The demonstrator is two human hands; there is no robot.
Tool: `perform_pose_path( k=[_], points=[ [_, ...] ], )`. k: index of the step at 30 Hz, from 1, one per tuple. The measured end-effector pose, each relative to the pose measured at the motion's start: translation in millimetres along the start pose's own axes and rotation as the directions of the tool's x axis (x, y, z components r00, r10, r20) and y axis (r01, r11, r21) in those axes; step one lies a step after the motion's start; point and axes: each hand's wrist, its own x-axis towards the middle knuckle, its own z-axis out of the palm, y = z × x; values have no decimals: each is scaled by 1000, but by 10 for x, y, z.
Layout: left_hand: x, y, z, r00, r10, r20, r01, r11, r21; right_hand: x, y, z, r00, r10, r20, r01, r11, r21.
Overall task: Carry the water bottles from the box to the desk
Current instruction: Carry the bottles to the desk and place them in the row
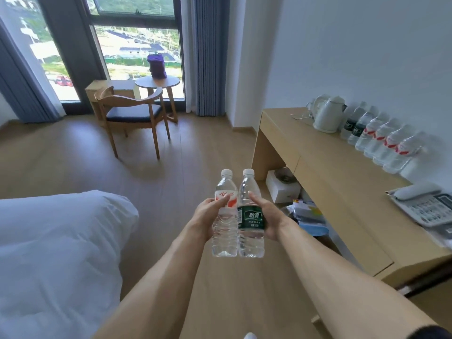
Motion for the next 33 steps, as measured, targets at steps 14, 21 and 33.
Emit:
perform_pose_path(
  k=[14, 21, 33],
  points=[
    [1877, 1144, 359, 995, 40, -90, -36, 998, 44, 1720, -1468, -460, 997, -28, 72, 25, 999, 46],
    [2798, 1627, 646, 995, 43, -89, -45, 999, -13, 2557, -2270, -835, 996, -2, 92, 3, 1000, -9],
    [4300, 2113, 1374, 997, -68, 36, 66, 995, 72, 3304, -3107, -1731, 993, -114, -36, 117, 987, 112]
  ],
)
